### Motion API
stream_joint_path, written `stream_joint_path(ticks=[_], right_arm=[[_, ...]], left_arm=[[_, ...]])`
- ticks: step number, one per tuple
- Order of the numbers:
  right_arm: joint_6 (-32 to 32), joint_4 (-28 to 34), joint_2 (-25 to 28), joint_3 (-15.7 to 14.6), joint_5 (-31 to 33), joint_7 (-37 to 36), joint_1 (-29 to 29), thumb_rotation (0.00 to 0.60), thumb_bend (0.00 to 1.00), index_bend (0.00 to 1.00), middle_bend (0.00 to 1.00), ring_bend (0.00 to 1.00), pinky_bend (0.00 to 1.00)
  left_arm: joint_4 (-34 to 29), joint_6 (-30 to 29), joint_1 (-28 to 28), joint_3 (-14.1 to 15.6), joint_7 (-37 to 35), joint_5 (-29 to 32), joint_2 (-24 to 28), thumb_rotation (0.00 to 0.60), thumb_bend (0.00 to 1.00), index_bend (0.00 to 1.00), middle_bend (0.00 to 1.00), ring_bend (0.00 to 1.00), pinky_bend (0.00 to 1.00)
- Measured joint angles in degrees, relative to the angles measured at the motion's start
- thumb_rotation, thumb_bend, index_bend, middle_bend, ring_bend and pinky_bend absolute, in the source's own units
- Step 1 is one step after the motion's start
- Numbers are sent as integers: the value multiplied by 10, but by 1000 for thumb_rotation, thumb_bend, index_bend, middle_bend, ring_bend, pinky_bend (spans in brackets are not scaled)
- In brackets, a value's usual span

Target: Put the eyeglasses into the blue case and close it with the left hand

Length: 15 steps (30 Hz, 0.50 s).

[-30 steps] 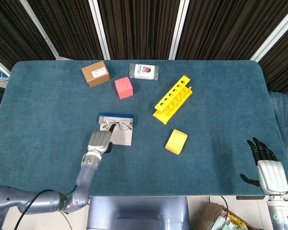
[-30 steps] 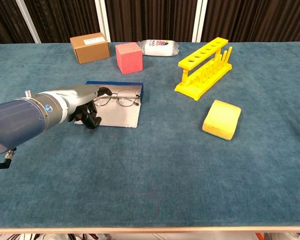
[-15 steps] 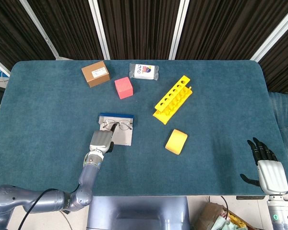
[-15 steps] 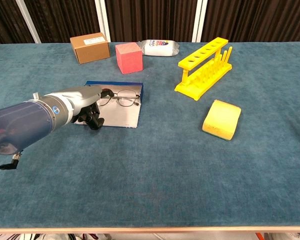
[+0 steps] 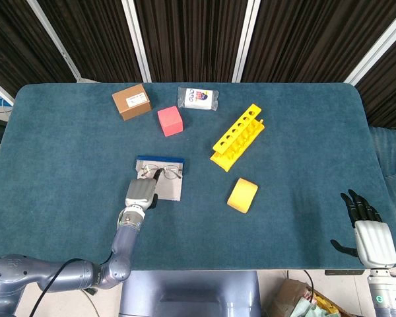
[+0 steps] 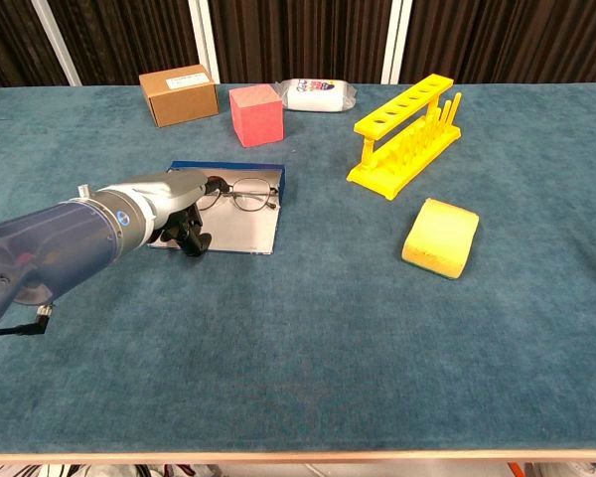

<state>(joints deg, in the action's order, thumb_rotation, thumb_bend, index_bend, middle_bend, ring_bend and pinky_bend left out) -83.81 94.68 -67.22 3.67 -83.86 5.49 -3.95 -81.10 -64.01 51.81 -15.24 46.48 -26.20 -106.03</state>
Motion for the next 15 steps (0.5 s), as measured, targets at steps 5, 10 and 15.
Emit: stream_joint_path(ticks=[5,10,15], right_arm=[[0,1,1,0,1,-1,0,600,165,0,0,86,187],[0,1,1,0,1,0,0,600,166,0,0,86,187],[1,1,1,0,2,0,0,600,167,0,0,86,187]], left_arm=[[5,-3,2,-1,2,-1,-5,600,526,0,759,785,754],[15,-6,5,-5,3,-1,-11,600,526,0,761,785,754],[23,-9,9,-8,7,-3,-16,600,526,0,761,785,754]])
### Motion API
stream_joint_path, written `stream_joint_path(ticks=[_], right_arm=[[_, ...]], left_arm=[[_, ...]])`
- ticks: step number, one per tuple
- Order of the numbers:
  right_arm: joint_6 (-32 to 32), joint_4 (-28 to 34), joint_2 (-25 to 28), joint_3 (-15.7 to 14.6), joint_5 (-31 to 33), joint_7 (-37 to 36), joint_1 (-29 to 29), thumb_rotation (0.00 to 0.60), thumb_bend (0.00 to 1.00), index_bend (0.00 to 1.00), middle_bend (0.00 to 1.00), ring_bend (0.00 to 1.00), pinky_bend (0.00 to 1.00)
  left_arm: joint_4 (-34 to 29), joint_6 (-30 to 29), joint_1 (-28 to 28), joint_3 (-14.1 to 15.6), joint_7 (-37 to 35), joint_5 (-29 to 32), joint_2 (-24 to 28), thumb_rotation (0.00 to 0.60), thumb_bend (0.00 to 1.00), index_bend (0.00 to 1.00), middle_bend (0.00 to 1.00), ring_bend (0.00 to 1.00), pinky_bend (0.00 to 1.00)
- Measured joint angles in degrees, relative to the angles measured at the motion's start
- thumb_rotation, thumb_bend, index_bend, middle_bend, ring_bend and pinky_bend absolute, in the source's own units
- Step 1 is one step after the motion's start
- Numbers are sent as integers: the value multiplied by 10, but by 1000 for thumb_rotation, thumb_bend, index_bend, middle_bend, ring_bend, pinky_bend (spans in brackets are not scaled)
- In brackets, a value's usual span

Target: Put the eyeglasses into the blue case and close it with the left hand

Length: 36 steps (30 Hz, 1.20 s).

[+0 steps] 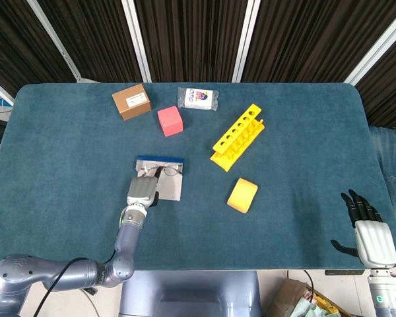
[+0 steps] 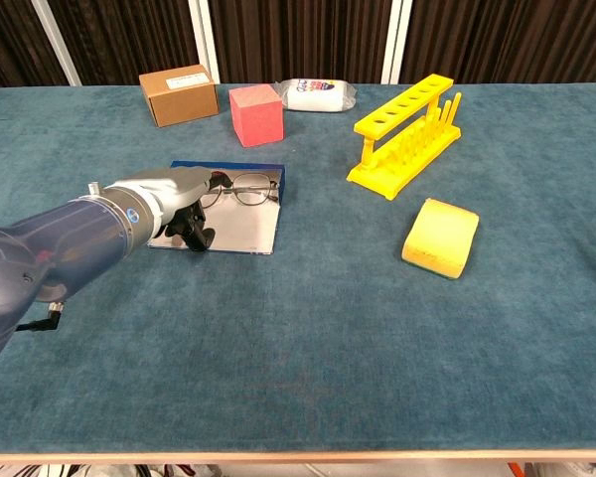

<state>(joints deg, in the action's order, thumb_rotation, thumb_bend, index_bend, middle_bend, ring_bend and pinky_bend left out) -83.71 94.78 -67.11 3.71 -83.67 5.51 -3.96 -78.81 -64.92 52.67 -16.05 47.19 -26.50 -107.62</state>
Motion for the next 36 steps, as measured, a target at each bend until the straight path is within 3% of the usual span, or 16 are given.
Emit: stream_joint_path(ticks=[32,36], right_arm=[[1,1,2,1,1,-2,0,600,168,0,0,86,187],[1,1,2,1,1,-3,-1,600,169,0,0,86,187]], left_arm=[[44,-11,19,-19,37,6,-30,600,524,1,745,773,749],[20,-16,15,-13,40,-2,-23,600,498,101,719,752,737]])
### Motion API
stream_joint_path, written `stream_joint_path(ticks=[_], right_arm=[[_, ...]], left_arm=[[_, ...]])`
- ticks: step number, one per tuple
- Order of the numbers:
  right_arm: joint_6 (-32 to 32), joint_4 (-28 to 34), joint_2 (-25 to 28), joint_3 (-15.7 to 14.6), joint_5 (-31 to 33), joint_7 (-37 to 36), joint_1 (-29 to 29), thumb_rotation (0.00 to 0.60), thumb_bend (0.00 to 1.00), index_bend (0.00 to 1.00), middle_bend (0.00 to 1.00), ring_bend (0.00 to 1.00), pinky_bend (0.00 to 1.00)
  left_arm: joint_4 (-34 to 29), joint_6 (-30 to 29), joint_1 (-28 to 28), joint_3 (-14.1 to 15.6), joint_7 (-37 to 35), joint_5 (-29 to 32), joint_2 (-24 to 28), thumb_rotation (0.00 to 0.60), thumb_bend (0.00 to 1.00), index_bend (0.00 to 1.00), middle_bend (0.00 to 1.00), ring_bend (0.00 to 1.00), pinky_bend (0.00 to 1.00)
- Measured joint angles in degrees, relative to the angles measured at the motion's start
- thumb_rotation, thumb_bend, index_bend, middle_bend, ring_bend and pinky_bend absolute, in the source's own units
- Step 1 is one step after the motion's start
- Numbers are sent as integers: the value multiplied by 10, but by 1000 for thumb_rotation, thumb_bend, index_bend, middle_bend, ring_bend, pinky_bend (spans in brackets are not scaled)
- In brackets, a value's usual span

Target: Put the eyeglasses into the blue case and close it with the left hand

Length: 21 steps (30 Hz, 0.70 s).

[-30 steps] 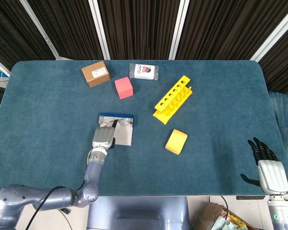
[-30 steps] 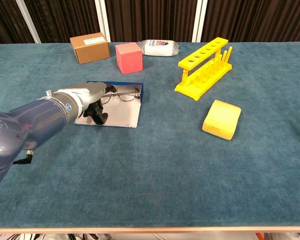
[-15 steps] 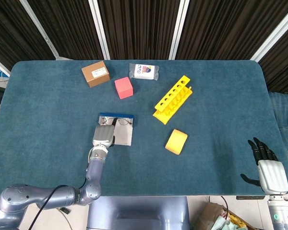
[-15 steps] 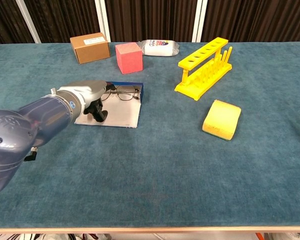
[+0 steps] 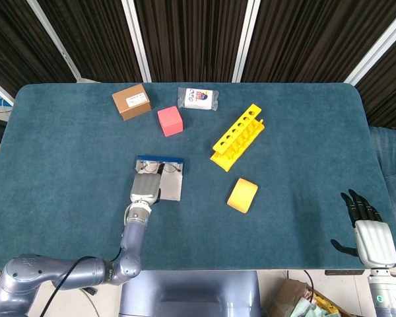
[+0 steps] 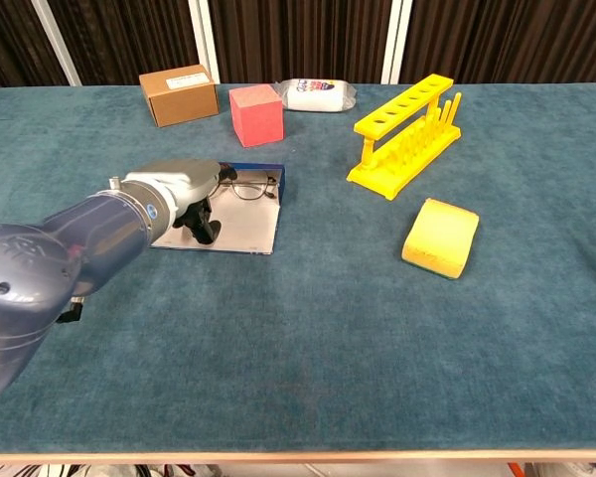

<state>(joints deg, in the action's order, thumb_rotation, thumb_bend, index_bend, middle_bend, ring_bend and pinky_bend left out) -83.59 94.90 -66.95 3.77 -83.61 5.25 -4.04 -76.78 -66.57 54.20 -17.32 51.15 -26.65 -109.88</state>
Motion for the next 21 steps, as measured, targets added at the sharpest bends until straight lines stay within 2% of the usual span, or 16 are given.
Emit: stream_joint_path(ticks=[2,4,6,8,11,13,15,18,21], right_arm=[[0,0,0,0,0,-1,0,600,169,0,0,86,187],[0,0,0,-1,-1,-1,0,600,169,0,0,86,187],[0,0,0,-1,-1,-2,0,600,169,0,0,86,187],[0,0,0,-1,-2,-2,0,600,169,0,0,86,187],[-1,1,1,-2,-3,-2,1,600,168,0,0,87,187],[-1,1,1,-2,-2,-3,1,600,168,0,0,88,187],[0,2,1,-2,-1,-3,1,600,168,0,0,88,187],[3,4,2,-2,1,-4,1,600,168,0,0,89,187],[3,5,3,-2,2,-6,1,600,169,0,0,90,187]], left_arm=[[-21,-6,-3,6,2,-10,8,600,456,164,705,737,728],[-43,-14,-7,12,3,-22,17,600,417,181,674,688,692],[-73,-26,-13,20,2,-40,30,600,375,179,606,580,607],[-106,-38,-22,30,-2,-63,48,600,310,163,471,385,433],[-148,-49,-39,51,-11,-94,78,600,233,136,253,154,216],[-166,-50,-50,67,-18,-110,99,600,209,131,161,67,144],[-172,-49,-57,80,-23,-122,111,600,188,131,116,24,110],[-168,-43,-64,95,-35,-146,120,600,167,130,106,15,104],[-152,-35,-71,104,-57,-171,122,600,168,130,119,62,172]])
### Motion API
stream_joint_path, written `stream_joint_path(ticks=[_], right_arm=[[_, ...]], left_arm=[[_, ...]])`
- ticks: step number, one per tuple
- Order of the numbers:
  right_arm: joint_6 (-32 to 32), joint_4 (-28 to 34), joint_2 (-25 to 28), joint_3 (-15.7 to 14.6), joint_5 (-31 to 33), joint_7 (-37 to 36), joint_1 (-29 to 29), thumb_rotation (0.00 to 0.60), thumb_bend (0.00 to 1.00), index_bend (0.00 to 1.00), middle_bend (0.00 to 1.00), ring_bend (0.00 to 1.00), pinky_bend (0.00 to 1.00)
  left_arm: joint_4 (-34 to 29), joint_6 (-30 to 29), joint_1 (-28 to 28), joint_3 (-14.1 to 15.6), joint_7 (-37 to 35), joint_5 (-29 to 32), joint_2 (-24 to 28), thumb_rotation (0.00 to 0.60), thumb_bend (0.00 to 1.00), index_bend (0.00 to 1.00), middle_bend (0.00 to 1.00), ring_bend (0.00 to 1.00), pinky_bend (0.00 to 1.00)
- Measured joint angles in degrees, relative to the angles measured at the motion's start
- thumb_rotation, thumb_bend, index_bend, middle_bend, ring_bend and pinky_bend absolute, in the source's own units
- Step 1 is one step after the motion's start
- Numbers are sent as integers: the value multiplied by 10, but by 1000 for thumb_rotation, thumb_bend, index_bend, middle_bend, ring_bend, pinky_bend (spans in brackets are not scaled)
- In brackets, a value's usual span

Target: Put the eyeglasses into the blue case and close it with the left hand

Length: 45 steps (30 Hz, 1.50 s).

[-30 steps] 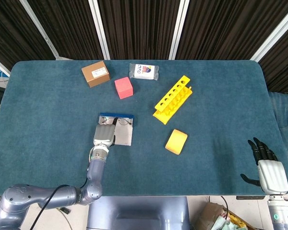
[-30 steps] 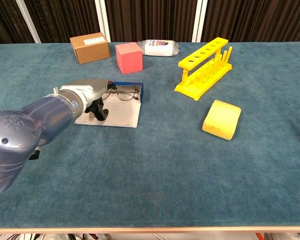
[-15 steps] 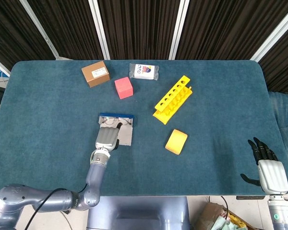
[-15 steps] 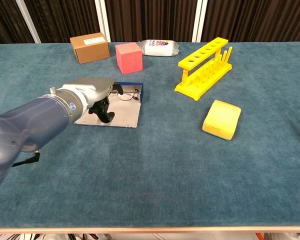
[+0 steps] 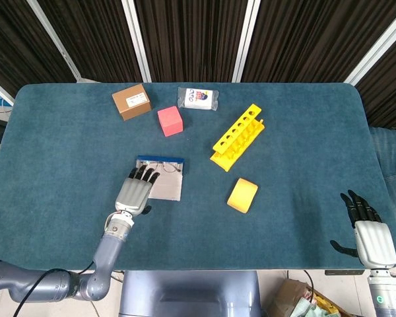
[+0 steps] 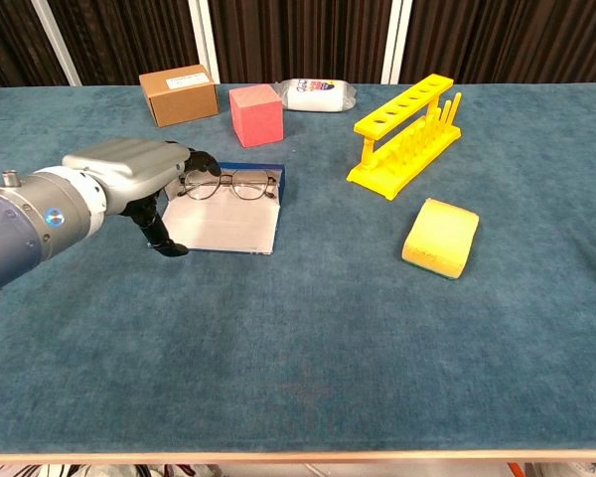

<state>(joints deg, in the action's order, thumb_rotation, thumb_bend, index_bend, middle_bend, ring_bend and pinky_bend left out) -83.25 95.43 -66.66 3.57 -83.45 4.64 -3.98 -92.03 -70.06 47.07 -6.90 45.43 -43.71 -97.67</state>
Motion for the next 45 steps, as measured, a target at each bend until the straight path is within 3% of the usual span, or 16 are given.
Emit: stream_joint_path(ticks=[3,14,45], right_arm=[[-2,0,0,0,-4,-7,0,600,168,0,0,90,187],[-8,-6,-3,3,-5,-7,1,600,168,0,0,90,187],[-8,-6,-3,2,-7,-10,1,600,168,0,0,90,187]], left_arm=[[28,10,-7,8,-25,-25,-3,600,168,135,144,119,242],[128,37,-14,17,-58,-70,-50,600,172,164,168,109,188],[210,41,-21,-9,-23,-100,-121,600,209,228,176,109,188]])
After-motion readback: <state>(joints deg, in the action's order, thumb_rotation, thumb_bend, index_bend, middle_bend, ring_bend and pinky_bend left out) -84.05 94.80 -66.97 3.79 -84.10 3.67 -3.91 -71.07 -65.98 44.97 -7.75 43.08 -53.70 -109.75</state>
